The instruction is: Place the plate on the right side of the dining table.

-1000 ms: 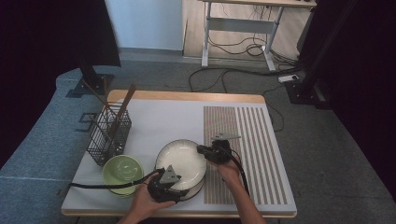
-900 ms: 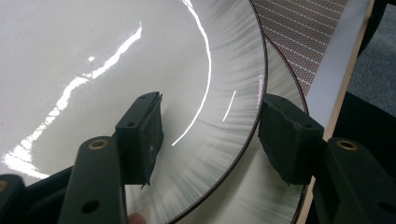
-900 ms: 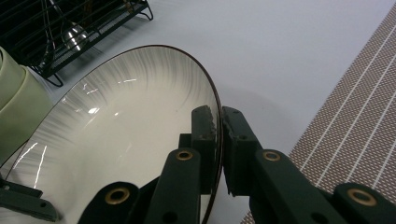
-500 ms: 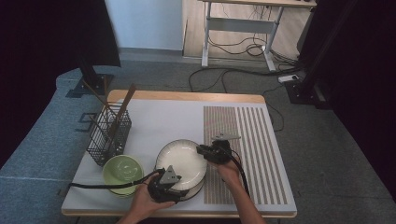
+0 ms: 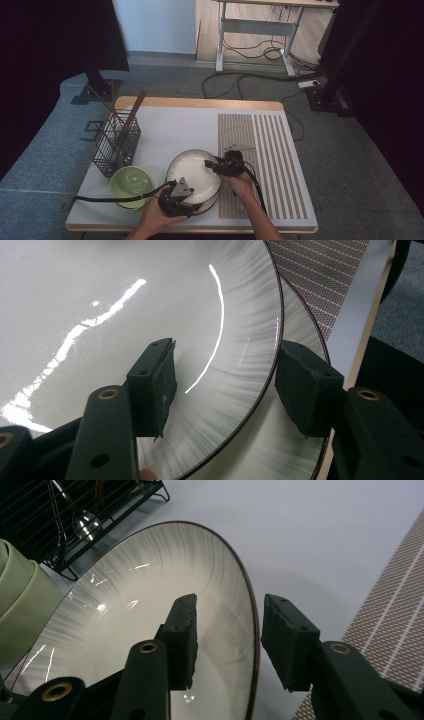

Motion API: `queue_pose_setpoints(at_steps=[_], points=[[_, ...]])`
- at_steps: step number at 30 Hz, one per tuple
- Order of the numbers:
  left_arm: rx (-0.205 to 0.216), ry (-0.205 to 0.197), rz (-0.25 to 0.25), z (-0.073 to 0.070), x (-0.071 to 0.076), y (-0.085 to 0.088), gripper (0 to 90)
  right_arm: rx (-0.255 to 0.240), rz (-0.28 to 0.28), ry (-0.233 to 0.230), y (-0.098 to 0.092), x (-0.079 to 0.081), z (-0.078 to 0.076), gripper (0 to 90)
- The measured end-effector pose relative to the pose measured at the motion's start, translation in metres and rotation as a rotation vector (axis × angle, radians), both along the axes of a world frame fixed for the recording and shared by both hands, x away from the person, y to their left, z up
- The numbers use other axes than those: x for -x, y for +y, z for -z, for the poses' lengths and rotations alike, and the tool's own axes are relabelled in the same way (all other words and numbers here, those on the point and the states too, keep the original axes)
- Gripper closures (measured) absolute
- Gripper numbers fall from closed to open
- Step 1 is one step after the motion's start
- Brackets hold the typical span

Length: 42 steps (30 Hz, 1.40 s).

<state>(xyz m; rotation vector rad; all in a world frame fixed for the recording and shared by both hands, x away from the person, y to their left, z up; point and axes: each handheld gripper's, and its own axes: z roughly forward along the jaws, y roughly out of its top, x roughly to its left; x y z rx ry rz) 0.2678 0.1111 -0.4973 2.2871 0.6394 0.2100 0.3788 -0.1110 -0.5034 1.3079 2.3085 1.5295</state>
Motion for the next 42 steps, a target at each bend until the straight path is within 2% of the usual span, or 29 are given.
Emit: queue_pose_setpoints(at_steps=[6, 10, 12, 17, 21, 24, 29, 33, 38, 42], points=[[0.000, 0.000, 0.000, 0.000, 0.000, 0.000, 41.5, -0.016, -0.018, 0.020, 0.003, -0.001, 0.002, 67.2], [0.000, 0.002, 0.001, 0.000, 0.000, 0.000, 41.4, -0.076, 0.003, 0.077, -0.002, -0.004, 0.004, 73.0], [0.001, 0.005, 0.002, 0.000, 0.000, 0.000, 40.6, -0.105, 0.007, 0.071, -0.002, -0.003, 0.000, 76.3], [0.002, 0.012, 0.003, 0.000, 0.000, 0.000, 40.0, -0.121, -0.002, 0.047, -0.003, 0.000, -0.007, 79.3], [0.007, 0.014, 0.000, 0.000, 0.001, -0.001, 39.9, -0.159, -0.009, 0.044, -0.003, 0.003, -0.015, 82.0], [0.004, 0.014, -0.005, 0.000, 0.000, -0.001, 39.3, -0.141, 0.008, 0.033, -0.002, 0.005, -0.019, 82.0], [-0.001, 0.011, -0.005, 0.000, 0.001, 0.000, 38.2, -0.139, 0.011, 0.029, -0.002, 0.006, -0.019, 82.1], [0.014, 0.012, 0.001, -0.002, 0.002, 0.000, 37.5, -0.133, 0.019, 0.018, -0.002, 0.006, -0.021, 82.2], [0.027, 0.009, 0.003, -0.006, 0.002, 0.001, 37.0, -0.110, 0.046, -0.024, -0.001, 0.008, -0.027, 82.2], [0.030, 0.011, 0.004, -0.006, 0.003, 0.001, 36.9, -0.090, 0.040, -0.039, -0.002, 0.009, -0.030, 82.2]])
